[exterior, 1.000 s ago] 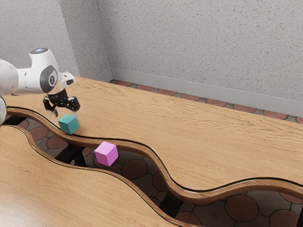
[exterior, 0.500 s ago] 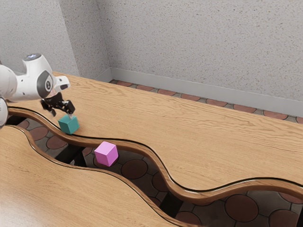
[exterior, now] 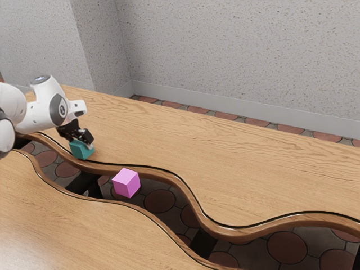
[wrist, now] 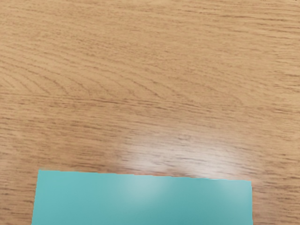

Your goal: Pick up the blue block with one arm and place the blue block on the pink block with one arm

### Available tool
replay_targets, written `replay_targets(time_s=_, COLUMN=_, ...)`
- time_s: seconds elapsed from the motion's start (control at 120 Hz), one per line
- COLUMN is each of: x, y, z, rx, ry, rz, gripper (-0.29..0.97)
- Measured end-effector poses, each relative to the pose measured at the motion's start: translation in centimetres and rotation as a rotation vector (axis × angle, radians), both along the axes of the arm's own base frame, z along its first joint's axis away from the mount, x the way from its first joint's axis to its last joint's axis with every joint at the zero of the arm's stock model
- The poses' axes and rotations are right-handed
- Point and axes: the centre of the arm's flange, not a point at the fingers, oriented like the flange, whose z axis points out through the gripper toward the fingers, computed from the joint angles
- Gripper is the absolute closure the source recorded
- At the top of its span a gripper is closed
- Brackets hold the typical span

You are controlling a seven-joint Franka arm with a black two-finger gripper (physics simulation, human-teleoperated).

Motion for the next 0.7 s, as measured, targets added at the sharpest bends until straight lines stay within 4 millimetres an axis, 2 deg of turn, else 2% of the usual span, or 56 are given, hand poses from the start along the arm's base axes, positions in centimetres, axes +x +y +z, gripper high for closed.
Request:
replay_targets(time_s=0.417, x=-0.5, y=0.2, z=-1.0, rx=-0.037, ry=-0.026, rz=-0.028, gripper=0.01)
replay_targets(time_s=0.575, x=-0.6, y=0.2, z=-0.9, rx=-0.045, ry=-0.034, rz=-0.033, gripper=0.25)
replay_targets(time_s=0.65, x=-0.6, y=0.2, z=-0.8, rx=-0.043, ry=-0.036, rz=-0.036, gripper=0.3)
replay_targets(time_s=0.7, x=-0.5, y=0.2, z=0.3, rx=-0.035, ry=-0.048, rz=-0.041, gripper=0.33)
